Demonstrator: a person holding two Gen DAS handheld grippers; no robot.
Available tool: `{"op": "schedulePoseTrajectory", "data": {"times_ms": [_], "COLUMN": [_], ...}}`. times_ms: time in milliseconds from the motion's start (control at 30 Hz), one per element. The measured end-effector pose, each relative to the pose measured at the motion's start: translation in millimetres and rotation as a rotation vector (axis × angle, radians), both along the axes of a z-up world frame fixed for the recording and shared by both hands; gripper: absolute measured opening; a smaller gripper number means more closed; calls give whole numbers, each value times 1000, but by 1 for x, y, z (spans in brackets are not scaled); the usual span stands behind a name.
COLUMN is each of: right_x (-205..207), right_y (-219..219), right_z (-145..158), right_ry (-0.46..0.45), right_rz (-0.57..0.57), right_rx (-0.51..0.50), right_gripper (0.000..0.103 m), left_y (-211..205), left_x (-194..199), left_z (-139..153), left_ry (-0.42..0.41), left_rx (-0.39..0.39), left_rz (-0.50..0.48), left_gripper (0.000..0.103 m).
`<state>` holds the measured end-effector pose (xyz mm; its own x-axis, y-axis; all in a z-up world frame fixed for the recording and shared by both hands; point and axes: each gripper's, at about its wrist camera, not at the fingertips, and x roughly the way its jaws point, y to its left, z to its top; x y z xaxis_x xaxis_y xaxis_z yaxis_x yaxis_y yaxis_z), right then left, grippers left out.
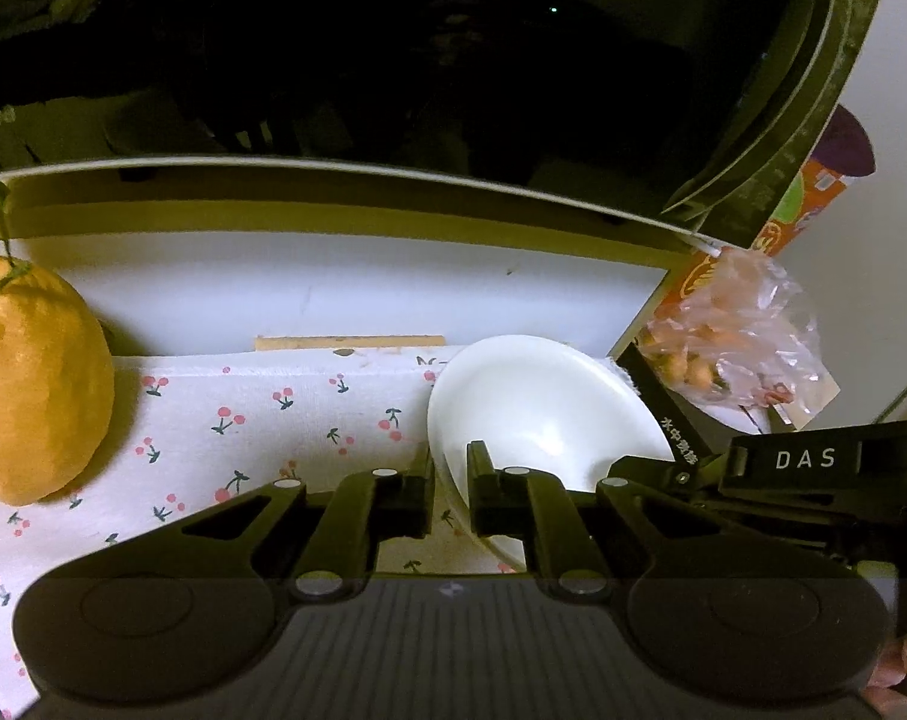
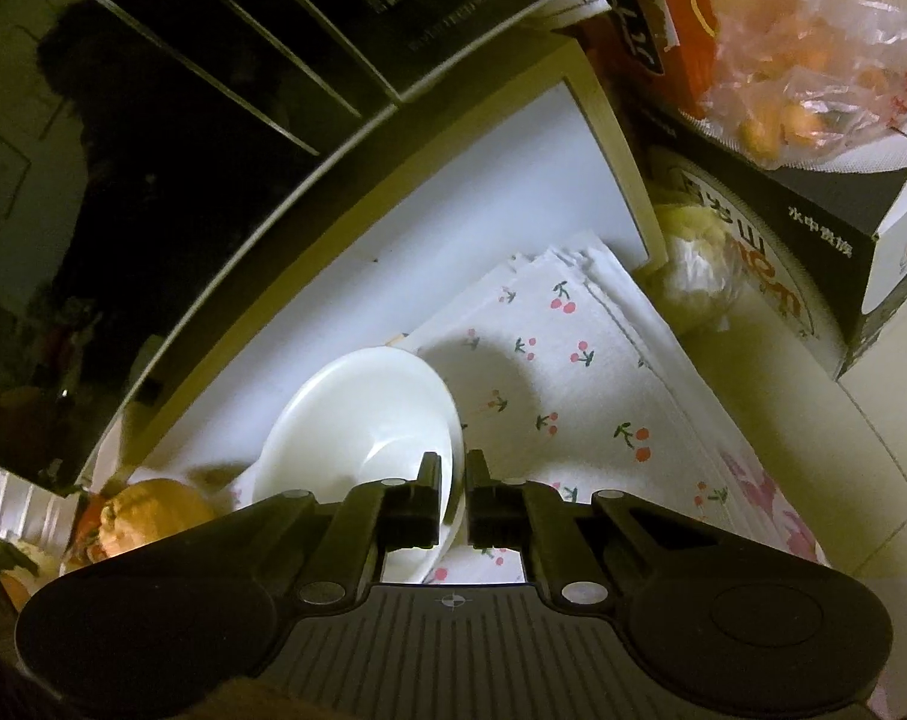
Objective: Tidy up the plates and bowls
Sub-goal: 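Lift the small white bowl with both tools and carry it over the bowl stack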
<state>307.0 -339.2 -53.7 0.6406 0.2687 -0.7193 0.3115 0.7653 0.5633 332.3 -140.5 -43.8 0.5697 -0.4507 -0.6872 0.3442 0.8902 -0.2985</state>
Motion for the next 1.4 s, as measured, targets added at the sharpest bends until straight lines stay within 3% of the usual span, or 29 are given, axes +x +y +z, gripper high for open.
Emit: {"op": "schedulePoseTrajectory", "data": {"times_ms": [833,1400], "right_x": [-76,-140], "right_y": [8,22], "right_z": [66,78], "right_ry": [-17,-16], "right_rz": [-5,2], "right_rx": [-24,-22], "right_gripper": [8,10], "left_y": [11,28], "left_x": [-75,-132], "left_z": [53,56], "left_ry": [5,57], "left_rx": [-38,-64], "left_rz": [6,36], "left_gripper": [10,10]}}
